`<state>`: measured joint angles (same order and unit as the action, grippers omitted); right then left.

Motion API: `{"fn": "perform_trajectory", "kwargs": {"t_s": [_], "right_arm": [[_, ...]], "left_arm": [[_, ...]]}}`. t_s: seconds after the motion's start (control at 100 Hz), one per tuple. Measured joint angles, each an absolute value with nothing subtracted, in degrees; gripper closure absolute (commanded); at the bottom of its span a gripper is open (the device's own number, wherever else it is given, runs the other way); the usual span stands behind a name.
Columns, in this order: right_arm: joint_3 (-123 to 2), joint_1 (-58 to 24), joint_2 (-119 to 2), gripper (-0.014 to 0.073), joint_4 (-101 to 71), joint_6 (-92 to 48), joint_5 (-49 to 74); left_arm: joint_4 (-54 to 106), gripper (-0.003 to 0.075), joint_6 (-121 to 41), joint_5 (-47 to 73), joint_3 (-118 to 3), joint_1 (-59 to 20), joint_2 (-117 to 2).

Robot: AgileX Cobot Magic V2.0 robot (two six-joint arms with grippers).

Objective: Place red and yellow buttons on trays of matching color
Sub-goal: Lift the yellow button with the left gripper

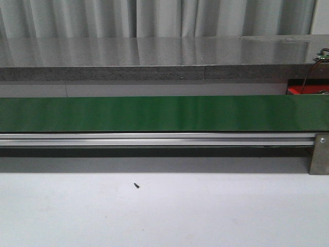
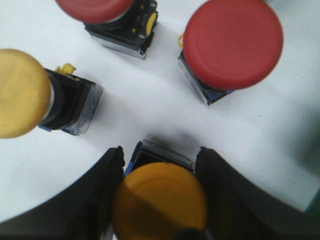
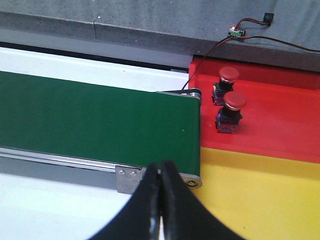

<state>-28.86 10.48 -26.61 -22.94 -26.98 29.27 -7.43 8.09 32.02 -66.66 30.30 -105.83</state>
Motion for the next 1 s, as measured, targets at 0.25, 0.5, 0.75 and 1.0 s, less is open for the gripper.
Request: {"fn": "perform_trajectory", "kwargs": {"t_s": [0.25,0.5,0.75,1.0], "right_arm": [[-28.9,10.5,-26.6,0.0662,-22.9,-27.0,29.3],[-28.9,10.5,-26.6,0.0662,-22.9,-27.0,29.3],[-28.9,10.5,-26.6,0.0662,-22.9,-27.0,29.3],[-28.9,10.5,-26.6,0.0662,-22.9,-27.0,29.3]], "left_arm": [[-5.7,0.0693,8.1,32.8,-66.7,30.3,-105.3],[-2.0,0.0692,8.1,33.4,-66.9,30.3,-97.1],[2.1,0.0692,5.8,38.0,-73.1,27.0,-92.4],[2.8,0.0692,3.5,40.1,-77.0,17.5,-92.8]]}}
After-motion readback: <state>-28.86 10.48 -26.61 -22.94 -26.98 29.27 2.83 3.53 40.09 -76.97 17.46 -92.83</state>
